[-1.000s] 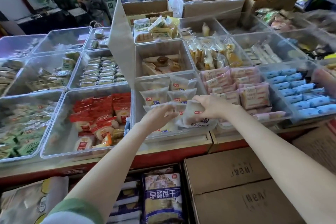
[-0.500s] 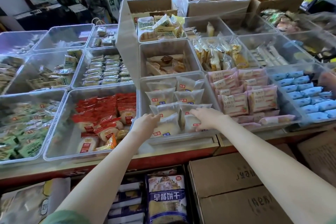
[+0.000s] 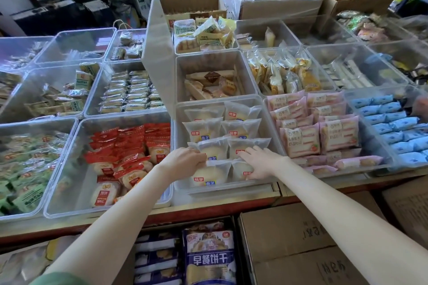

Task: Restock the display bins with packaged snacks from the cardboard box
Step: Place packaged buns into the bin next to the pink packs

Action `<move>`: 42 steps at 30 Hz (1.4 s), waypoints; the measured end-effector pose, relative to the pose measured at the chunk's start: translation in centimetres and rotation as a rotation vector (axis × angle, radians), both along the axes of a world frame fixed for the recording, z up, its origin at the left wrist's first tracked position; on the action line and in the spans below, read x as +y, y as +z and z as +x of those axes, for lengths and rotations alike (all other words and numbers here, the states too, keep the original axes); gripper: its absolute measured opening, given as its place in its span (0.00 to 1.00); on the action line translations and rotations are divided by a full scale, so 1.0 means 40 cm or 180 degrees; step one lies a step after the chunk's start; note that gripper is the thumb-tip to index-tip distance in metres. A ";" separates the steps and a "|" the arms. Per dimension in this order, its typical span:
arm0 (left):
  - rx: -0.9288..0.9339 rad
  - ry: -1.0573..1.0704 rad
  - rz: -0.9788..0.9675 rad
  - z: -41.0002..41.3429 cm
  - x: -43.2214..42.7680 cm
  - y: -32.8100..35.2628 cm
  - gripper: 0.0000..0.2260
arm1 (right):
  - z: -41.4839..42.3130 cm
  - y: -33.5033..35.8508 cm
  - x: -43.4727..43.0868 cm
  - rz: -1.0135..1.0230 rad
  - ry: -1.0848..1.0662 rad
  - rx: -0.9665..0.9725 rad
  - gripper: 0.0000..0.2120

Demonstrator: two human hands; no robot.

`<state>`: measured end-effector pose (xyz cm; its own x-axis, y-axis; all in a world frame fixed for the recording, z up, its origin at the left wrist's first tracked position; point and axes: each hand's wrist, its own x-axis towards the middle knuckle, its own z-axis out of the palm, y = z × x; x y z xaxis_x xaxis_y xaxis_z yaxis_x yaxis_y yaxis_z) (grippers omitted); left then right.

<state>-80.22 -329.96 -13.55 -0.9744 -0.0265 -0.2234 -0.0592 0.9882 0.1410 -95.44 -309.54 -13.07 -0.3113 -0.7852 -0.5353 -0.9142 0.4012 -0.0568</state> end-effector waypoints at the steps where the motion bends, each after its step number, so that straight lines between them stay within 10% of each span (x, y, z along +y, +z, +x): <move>1: 0.0128 0.0135 0.0113 -0.007 -0.010 0.008 0.11 | -0.006 0.009 -0.004 -0.0001 -0.0062 -0.0135 0.34; 9: 0.0970 0.1177 -0.0023 -0.133 -0.076 0.011 0.20 | -0.102 0.044 -0.110 -0.1556 -0.1037 -0.0629 0.26; 16: 0.0841 0.1378 -0.0552 -0.230 -0.148 -0.031 0.21 | -0.210 -0.018 -0.232 -0.1989 -0.1159 0.0182 0.22; 25: 0.0906 0.1155 -0.1332 -0.269 -0.198 -0.053 0.17 | -0.242 -0.083 -0.405 -0.1611 -0.0378 0.0834 0.11; 38: 0.1327 0.1044 -0.1522 -0.187 -0.176 -0.056 0.15 | -0.232 -0.068 -0.361 -0.2463 -0.0838 -0.0283 0.12; 42: 0.1047 0.0891 -0.1406 -0.145 -0.187 -0.083 0.06 | -0.180 -0.045 -0.330 -0.1001 -0.0197 0.0061 0.23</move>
<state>-86.00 -337.45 -16.85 -0.9331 -0.3126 0.1780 -0.3476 0.9107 -0.2231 -102.66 -322.74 -14.88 -0.3715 -0.8904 -0.2630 -0.8907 0.4217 -0.1698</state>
